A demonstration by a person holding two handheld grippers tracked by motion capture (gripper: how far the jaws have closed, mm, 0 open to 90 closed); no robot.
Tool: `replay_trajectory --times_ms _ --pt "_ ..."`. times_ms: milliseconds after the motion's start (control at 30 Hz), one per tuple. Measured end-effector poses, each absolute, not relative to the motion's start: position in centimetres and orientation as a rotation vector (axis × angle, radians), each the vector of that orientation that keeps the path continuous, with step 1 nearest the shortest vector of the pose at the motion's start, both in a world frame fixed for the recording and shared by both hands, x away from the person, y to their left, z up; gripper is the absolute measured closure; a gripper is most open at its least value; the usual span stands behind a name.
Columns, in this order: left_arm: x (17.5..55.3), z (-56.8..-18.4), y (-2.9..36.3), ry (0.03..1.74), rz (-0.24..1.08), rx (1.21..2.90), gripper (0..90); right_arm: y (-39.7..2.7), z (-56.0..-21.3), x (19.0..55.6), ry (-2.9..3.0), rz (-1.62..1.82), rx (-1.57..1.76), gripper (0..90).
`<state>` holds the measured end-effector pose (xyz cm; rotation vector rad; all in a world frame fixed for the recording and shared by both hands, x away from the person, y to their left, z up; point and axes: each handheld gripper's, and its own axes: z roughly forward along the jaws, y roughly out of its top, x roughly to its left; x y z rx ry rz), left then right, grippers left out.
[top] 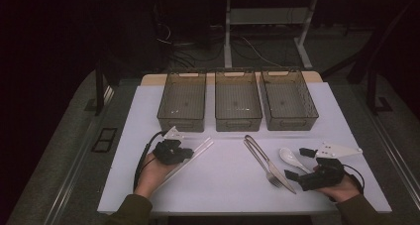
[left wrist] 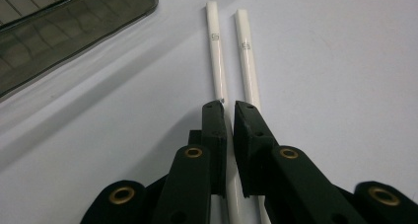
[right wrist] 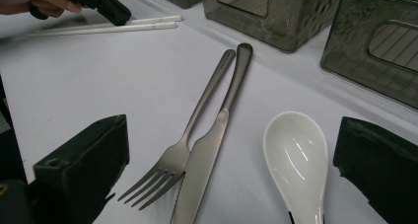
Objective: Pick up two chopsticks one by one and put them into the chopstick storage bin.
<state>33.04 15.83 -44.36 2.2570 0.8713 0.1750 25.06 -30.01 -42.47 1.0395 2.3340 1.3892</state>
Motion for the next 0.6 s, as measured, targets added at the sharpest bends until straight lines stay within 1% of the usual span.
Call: replay_trajectory --times_ms 167,600 --pt "32.92 -44.24 15.46 0.875 0.208 2.276 83.5 -29.98 -42.45 25.02 2.335 1.389 1.038 0.5" --pt "32.84 -43.88 14.91 0.846 0.224 2.299 84.4 -29.99 -42.45 25.02 2.335 1.391 1.04 0.5"
